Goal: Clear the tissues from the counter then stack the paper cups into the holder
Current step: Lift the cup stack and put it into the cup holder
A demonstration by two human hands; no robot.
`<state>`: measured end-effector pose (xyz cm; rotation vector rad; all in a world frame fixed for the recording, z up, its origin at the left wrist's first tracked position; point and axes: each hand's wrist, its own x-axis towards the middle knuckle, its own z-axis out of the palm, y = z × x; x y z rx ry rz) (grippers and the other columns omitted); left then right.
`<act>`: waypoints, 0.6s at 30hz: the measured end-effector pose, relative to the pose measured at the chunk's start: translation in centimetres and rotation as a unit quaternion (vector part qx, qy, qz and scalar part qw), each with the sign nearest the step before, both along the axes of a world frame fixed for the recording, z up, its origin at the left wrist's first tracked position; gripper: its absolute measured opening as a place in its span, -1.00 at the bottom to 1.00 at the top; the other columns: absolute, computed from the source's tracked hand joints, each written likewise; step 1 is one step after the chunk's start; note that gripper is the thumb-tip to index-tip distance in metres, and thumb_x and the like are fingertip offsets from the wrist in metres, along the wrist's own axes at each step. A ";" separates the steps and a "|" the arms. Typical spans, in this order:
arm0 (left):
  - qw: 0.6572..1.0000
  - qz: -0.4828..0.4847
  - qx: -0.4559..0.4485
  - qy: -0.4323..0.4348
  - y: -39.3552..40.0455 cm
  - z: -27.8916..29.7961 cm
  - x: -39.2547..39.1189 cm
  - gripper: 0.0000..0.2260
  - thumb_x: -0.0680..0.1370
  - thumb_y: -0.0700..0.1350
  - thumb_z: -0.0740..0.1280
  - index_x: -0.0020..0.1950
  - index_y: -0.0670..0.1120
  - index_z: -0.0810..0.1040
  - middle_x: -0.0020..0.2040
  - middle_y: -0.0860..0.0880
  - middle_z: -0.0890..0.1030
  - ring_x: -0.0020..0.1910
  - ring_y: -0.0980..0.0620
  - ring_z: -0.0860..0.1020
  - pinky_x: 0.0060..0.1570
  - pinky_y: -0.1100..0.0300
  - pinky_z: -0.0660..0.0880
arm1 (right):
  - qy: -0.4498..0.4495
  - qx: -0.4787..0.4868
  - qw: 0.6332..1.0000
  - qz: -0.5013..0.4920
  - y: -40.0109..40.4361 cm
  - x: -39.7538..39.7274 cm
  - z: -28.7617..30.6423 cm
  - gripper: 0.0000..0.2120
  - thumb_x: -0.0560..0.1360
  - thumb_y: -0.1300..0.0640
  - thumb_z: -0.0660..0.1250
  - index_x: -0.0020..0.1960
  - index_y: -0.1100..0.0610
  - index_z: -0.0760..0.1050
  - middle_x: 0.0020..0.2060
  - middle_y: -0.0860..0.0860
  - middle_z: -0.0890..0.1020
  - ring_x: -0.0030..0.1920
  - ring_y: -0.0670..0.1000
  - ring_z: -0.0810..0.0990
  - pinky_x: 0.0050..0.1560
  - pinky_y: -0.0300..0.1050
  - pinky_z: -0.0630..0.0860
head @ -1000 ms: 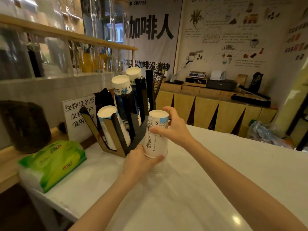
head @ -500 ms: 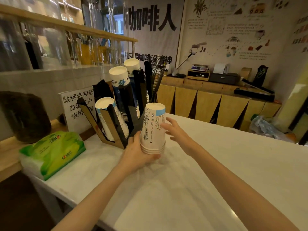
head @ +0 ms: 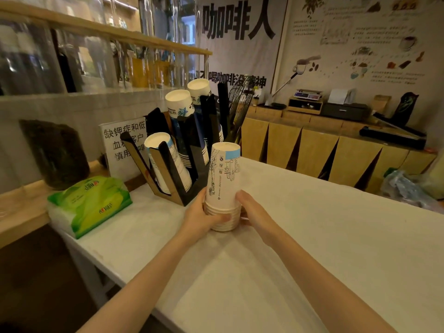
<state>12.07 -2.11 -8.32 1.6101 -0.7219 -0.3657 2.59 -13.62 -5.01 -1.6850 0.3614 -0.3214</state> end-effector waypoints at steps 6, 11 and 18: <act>0.996 0.047 0.015 -0.068 1.7 3.6 -1.3 -0.21 0.15 0.08 0.54 0.31 0.17 0.28 0.20 0.10 0.54 0.12 0.10 0.52 0.10 0.05 0.53 | -0.026 -0.042 0.999 -0.002 0.0 -1.0 1.7 -0.58 0.52 -0.12 0.16 0.36 -0.12 0.25 0.28 -0.04 0.49 0.15 -0.02 0.52 0.05 -0.10 0.50; 0.984 0.074 0.013 -0.162 3.4 8.6 -1.5 -0.21 0.17 0.17 0.49 0.34 0.19 0.23 0.14 0.18 0.54 0.05 0.21 0.52 -0.07 0.39 0.44 | -0.106 -0.064 0.992 0.017 1.1 -0.5 5.8 -0.58 0.51 -0.12 0.17 0.34 -0.09 0.32 0.21 -0.11 0.53 0.11 -0.17 0.54 -0.15 -0.32 0.51; 0.972 0.081 -0.051 -0.212 6.4 15.9 1.4 -0.30 0.22 0.29 0.40 0.31 0.23 0.28 0.00 0.26 0.54 -0.13 0.46 0.50 -0.32 0.50 0.45 | -0.183 -0.075 0.980 0.030 3.1 2.5 12.9 -0.76 0.49 -0.09 0.23 0.15 -0.17 0.36 -0.12 -0.35 0.60 -0.18 -0.39 0.58 -0.35 -0.48 0.48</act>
